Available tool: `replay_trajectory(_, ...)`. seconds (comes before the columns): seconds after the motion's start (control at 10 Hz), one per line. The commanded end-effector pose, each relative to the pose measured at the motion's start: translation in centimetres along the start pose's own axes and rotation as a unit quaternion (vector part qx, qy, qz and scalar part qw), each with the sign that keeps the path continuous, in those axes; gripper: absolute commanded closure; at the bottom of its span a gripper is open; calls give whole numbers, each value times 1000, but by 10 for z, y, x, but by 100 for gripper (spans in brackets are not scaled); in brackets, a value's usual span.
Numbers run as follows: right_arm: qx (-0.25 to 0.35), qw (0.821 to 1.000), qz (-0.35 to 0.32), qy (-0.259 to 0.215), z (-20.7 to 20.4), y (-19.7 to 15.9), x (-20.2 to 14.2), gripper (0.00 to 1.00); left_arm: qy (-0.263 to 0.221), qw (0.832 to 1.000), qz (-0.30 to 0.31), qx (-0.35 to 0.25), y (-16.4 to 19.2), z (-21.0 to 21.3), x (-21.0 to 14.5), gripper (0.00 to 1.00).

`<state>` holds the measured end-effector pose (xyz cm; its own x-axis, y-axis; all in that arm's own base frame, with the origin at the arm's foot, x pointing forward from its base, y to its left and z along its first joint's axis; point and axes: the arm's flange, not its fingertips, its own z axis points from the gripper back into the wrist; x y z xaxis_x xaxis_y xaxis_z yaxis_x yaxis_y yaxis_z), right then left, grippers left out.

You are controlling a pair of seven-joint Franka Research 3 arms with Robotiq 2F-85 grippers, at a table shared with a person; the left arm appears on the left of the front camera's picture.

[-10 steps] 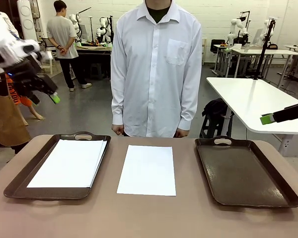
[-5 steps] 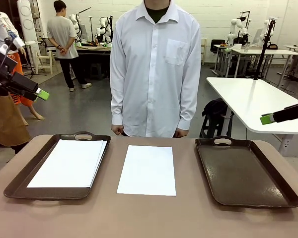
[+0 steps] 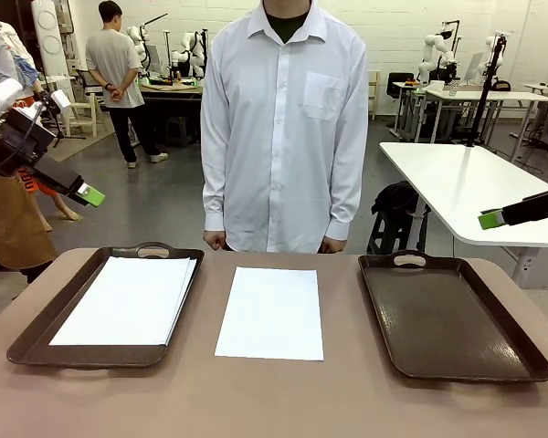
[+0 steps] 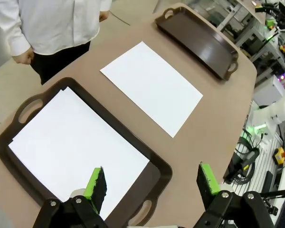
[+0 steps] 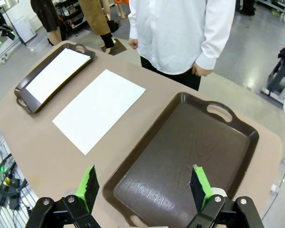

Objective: Sort the A4 documents.
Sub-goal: Receive the A4 Paper.

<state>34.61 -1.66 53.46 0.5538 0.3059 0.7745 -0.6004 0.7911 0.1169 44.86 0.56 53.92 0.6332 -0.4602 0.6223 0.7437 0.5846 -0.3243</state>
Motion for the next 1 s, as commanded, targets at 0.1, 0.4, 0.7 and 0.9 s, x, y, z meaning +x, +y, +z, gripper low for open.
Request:
replay_trajectory(0.1, 8, 1000, -3, -3, -2, -2, -1, 0, 3, 1000, -7, 8, 6, 10, 5, 1)
replay_trajectory(0.4, 8, 1000, -3, -3, -2, -2, -1, 0, -3, 1000, -1, 9, 4, 8, 5, 1)
replay_trajectory(0.7, 8, 1000, -3, -3, -2, -2, -1, 0, -3, 1000, -1, 9, 4, 8, 5, 1)
replay_trajectory(0.9, 8, 1000, -3, -3, -2, -2, -1, 0, -3, 1000, -1, 9, 4, 8, 5, 1)
